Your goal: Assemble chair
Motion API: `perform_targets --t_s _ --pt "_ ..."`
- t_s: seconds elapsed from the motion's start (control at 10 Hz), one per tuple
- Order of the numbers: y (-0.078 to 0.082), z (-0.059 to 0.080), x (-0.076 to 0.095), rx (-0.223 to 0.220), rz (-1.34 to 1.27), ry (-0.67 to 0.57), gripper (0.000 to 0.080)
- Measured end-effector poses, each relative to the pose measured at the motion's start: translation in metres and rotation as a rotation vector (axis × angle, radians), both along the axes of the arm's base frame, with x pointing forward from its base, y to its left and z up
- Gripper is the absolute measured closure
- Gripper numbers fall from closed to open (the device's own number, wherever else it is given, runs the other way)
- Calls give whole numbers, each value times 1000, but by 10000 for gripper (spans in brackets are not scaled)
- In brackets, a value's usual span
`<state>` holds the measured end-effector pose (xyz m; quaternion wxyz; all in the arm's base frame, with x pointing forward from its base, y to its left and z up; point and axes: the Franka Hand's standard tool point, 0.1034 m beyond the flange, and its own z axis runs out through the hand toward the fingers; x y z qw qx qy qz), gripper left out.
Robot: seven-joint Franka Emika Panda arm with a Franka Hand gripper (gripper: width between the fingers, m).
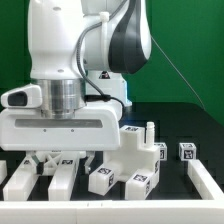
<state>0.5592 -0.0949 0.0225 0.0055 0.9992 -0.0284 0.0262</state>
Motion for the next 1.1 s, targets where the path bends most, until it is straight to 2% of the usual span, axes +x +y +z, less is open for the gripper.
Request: perform_targets --t_s 0.4,0.6,1.1 --pt "0 -3 -2 -1 0 5 168" --pt "0 -3 -2 -1 0 5 517" --pt "0 -3 -2 -1 0 5 517"
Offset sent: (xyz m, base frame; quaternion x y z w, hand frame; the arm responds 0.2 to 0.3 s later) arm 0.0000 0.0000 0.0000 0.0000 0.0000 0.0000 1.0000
